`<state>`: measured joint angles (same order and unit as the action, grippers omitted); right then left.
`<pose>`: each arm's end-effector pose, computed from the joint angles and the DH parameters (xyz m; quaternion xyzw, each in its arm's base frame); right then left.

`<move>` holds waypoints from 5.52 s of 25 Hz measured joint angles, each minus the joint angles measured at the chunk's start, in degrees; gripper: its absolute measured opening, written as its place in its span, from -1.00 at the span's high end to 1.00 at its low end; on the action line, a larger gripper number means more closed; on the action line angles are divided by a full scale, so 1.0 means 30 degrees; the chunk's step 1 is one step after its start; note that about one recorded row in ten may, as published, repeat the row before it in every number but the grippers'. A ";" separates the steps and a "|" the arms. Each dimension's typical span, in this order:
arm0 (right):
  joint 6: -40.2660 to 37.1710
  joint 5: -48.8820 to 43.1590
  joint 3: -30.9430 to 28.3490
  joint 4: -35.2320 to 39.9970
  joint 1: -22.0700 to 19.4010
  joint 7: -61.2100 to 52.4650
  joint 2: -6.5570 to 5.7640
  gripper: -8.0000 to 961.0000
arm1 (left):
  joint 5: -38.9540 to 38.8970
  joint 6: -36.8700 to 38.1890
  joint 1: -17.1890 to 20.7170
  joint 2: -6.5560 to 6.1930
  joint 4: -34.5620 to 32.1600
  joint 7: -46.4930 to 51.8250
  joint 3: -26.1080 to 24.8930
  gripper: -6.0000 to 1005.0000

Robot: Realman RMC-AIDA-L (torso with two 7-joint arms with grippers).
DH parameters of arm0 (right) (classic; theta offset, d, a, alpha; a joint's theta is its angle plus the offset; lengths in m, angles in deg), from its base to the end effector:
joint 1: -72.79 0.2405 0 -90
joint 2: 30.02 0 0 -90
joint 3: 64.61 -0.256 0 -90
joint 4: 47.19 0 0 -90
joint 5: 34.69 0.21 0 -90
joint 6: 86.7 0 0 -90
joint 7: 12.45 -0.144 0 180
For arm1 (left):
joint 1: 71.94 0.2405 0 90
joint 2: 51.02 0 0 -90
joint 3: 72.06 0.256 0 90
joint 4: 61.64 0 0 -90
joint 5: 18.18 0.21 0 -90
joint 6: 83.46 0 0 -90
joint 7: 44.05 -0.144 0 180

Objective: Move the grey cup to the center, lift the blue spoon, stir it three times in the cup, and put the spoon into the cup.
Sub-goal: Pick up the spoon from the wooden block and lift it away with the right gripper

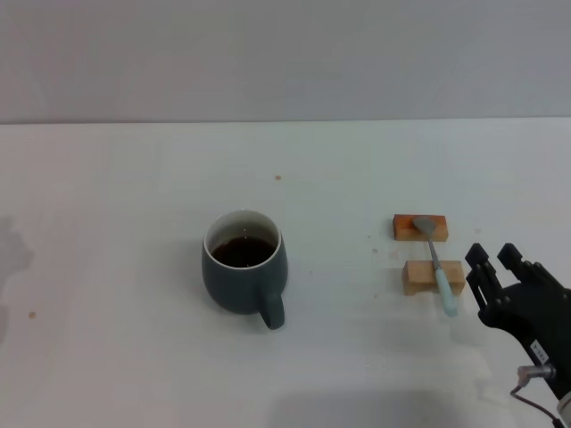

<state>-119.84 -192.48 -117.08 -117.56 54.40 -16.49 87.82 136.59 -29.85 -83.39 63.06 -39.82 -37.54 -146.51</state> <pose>0.2599 0.2134 -0.0589 -0.7104 0.3680 0.3143 0.5109 -0.3942 0.2970 0.0328 -0.6608 -0.2816 -0.2093 0.6635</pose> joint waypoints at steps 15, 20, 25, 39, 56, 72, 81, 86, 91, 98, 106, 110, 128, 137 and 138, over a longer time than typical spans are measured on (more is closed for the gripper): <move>0.4899 -0.0021 -0.1310 -0.1954 -0.0215 0.2375 0.0264 0.16 | -0.0002 0.0000 0.0206 -0.0002 0.0106 -0.0001 0.0001 0.99; 0.5656 -0.0346 -0.1236 -0.1871 0.0049 0.2383 0.0242 0.16 | -0.0002 0.0012 0.0217 -0.0002 0.0132 -0.0001 0.0001 0.99; 0.5759 -0.0752 -0.1063 -0.1844 0.0129 0.2387 0.0246 0.16 | -0.0002 0.0039 0.0202 -0.0001 0.0156 0.0000 0.0001 0.99; 0.5683 -0.0782 -0.0619 -0.1508 0.0403 0.2397 0.0271 0.16 | -0.0002 0.0008 0.0193 0.0000 0.0329 -0.0001 0.0001 0.99; 0.3458 0.0750 -0.0429 0.0573 0.0934 0.2162 0.0325 0.16 | -0.0002 -0.0003 0.0217 -0.0069 0.0427 0.0000 0.0002 0.99; 0.3562 0.1214 0.0331 0.0708 0.1579 0.2145 0.0269 0.16 | -0.0001 -0.0001 0.0224 -0.0097 0.0430 0.0000 0.0001 0.99; 0.3600 0.1197 0.0411 0.0650 0.1633 0.2113 0.0234 0.16 | -0.0002 -0.0001 0.0270 -0.0112 0.0431 0.0000 0.0002 0.99; 0.3616 0.0986 0.0611 0.0409 0.1595 0.2267 0.0051 0.16 | -0.0002 0.0009 0.0299 -0.0118 0.0457 0.0001 0.0001 0.99; 0.4456 0.1052 0.0516 0.0088 0.1836 0.2168 -0.0267 0.15 | -0.0001 0.0009 0.0376 -0.0150 0.0631 0.0001 0.0001 0.99; 0.4156 0.0634 0.0665 -0.0545 0.1616 0.2272 -0.0722 0.15 | -0.0003 0.0001 0.0396 -0.0191 0.0674 0.0000 0.0000 0.99; 0.3366 0.0326 0.0031 -0.0296 0.0717 0.2345 -0.0281 0.15 | -0.0001 -0.0054 0.0374 -0.0187 0.0666 0.0000 -0.0027 0.99; 0.3473 0.0326 0.0057 -0.0140 0.0910 0.2290 -0.0261 0.15 | -0.0002 -0.0139 0.0298 -0.0181 0.0664 0.0000 -0.0031 0.99; 0.3374 0.0452 0.0113 0.1024 0.1281 0.2213 0.0076 0.16 | -0.0002 -0.0179 0.0404 -0.0188 0.0898 0.0001 -0.0030 0.99; 0.3434 0.0452 0.0146 0.1320 0.1476 0.2173 0.0136 0.16 | -0.0002 -0.0177 0.0450 -0.0206 0.0938 0.0000 -0.0029 0.99; 0.3443 0.0453 0.0148 0.1362 0.1508 0.2174 0.0143 0.16 | -0.0002 -0.0177 0.0450 -0.0206 0.0938 0.0000 -0.0029 0.99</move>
<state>-109.52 -191.12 -116.64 -113.47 58.92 -9.97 88.25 136.59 -30.38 -82.04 62.44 -37.01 -37.54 -146.59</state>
